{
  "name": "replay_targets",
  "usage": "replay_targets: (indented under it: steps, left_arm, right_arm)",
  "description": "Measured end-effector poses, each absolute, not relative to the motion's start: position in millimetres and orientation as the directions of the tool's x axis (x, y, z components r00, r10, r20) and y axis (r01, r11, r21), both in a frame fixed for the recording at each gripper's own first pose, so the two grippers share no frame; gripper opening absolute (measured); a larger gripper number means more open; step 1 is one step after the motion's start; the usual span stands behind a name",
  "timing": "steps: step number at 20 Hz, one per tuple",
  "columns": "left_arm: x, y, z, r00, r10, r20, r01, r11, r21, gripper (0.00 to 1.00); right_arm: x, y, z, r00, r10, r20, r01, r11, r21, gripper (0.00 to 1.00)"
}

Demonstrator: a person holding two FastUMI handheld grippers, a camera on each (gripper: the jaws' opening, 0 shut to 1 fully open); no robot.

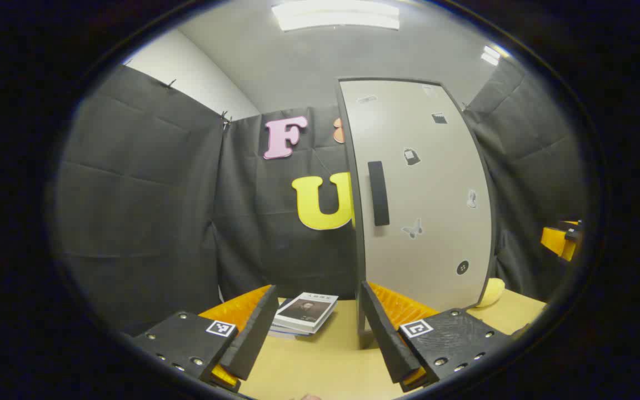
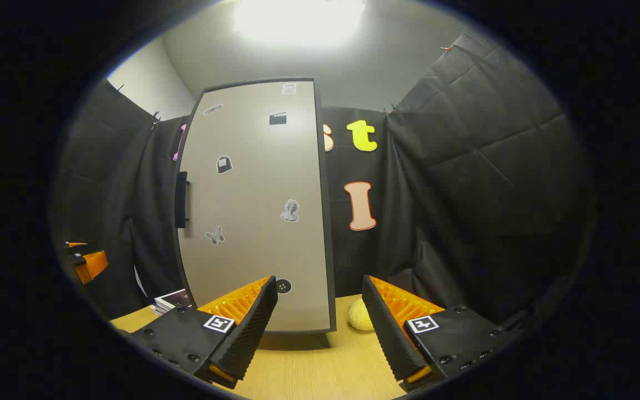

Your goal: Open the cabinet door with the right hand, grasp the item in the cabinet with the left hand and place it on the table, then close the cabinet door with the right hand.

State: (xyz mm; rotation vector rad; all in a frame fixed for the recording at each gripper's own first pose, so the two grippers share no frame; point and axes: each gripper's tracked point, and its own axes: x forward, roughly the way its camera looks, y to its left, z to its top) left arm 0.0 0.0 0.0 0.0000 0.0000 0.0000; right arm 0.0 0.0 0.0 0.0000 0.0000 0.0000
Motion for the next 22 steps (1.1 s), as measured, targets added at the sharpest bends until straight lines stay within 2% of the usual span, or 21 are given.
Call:
replay_targets:
  steps: [11, 22]
  left_arm:
    - [1.4, 6.5, 0.9, 1.0, 0.017, 0.005, -0.017, 1.0, 0.0, 0.92]
    - [-5.4, 50.1, -10.1, 0.995, 0.095, -0.017, -0.095, 0.995, 0.025, 0.89]
  right_arm:
    - [4.3, -6.2, 1.4, 1.0, -0.005, 0.006, 0.005, 1.0, -0.016, 0.96]
    - [39.4, 61.2, 24.4, 0.989, 0.148, -0.009, -0.148, 0.989, -0.002, 0.97]
